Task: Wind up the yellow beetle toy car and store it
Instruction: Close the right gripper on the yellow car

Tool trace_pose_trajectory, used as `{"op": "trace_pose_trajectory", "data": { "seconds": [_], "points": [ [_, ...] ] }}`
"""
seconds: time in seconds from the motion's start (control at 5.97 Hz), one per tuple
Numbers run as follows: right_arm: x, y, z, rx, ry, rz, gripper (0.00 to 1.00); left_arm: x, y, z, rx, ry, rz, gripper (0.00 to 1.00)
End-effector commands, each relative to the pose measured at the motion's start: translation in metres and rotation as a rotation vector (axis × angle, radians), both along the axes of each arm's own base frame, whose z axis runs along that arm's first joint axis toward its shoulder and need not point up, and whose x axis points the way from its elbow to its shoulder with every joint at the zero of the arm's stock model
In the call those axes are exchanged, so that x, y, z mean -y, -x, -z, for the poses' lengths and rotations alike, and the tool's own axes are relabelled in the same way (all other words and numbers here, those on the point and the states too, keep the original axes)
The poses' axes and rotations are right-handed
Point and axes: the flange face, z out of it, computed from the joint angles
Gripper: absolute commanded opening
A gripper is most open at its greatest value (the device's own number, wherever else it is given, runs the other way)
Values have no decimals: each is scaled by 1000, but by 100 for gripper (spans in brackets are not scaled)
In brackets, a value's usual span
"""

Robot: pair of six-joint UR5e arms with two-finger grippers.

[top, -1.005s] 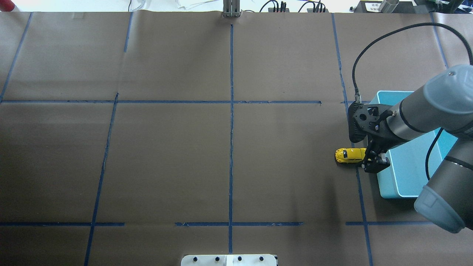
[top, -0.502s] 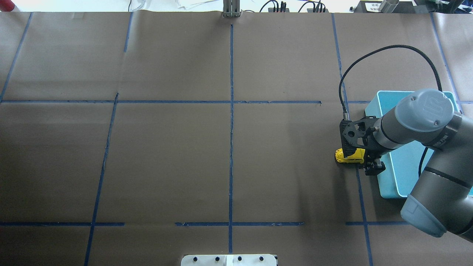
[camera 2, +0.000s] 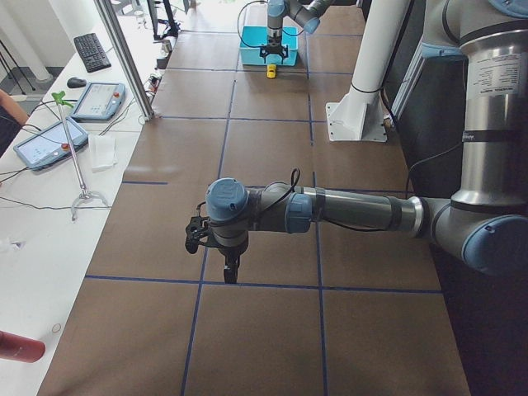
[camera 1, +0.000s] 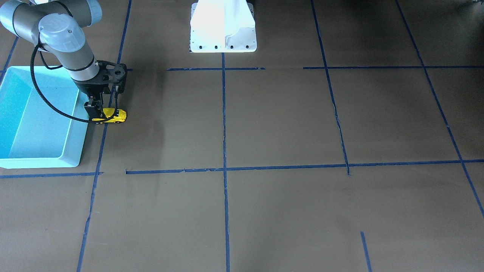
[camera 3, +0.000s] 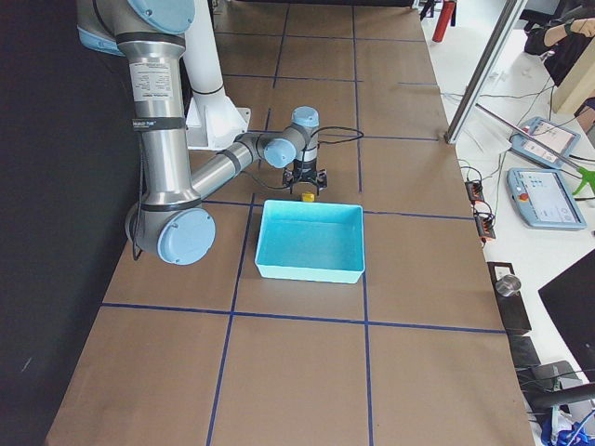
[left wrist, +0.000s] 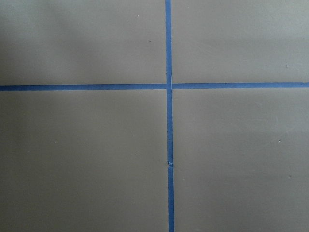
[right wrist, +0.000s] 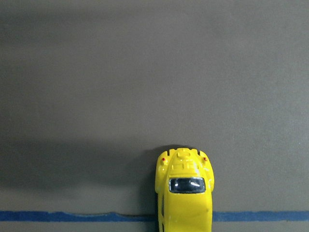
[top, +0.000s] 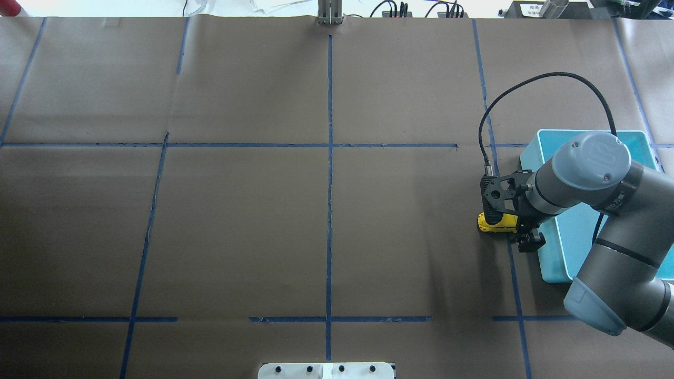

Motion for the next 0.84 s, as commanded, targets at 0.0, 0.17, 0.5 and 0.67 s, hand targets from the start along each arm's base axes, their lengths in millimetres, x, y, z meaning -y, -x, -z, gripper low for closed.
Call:
{"op": "trace_pose_trajectory", "data": {
  "seconds": [0.0, 0.17, 0.5, 0.67],
  "points": [
    [2, 7, -14, -22, 13, 2, 100, 0, 0, 1, -1, -4, -2, 100],
    [0, 13, -21, -38, 12, 7, 100, 0, 0, 1, -1, -3, -1, 100],
    [5, 28, -16, -43, -9, 8, 99, 0, 0, 1, -1, -4, -2, 100],
    [5, 29, -16, -44, -10, 9, 99, 0, 0, 2, -1, -6, -2, 100]
  ]
}}
